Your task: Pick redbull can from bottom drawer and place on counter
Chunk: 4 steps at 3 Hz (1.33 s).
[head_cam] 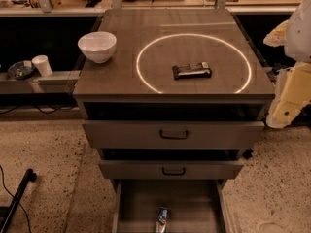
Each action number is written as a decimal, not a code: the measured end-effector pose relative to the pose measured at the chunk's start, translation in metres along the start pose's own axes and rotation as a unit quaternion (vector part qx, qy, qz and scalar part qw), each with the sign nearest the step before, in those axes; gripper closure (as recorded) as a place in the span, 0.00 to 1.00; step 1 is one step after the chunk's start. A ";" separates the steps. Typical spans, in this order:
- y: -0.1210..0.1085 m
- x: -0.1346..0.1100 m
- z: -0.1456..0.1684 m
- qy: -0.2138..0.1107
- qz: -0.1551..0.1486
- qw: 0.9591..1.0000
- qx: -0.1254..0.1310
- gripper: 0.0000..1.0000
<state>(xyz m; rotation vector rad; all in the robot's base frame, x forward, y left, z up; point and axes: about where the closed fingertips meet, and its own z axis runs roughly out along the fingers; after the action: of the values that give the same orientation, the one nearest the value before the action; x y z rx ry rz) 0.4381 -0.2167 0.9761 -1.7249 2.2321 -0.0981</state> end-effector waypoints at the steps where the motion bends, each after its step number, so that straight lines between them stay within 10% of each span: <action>1: 0.000 0.000 0.000 0.000 0.000 1.000 0.000 0.00; 3: 0.025 0.020 0.113 -0.004 0.000 0.997 -0.077 0.00; 4: 0.062 0.054 0.198 0.028 0.050 0.990 -0.127 0.00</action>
Offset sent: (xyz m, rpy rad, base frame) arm 0.0123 0.0066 -0.0818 0.0084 0.1645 0.0654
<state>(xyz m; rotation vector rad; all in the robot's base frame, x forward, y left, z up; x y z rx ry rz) 0.4254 -0.2244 0.7626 -1.7491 2.4580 0.1704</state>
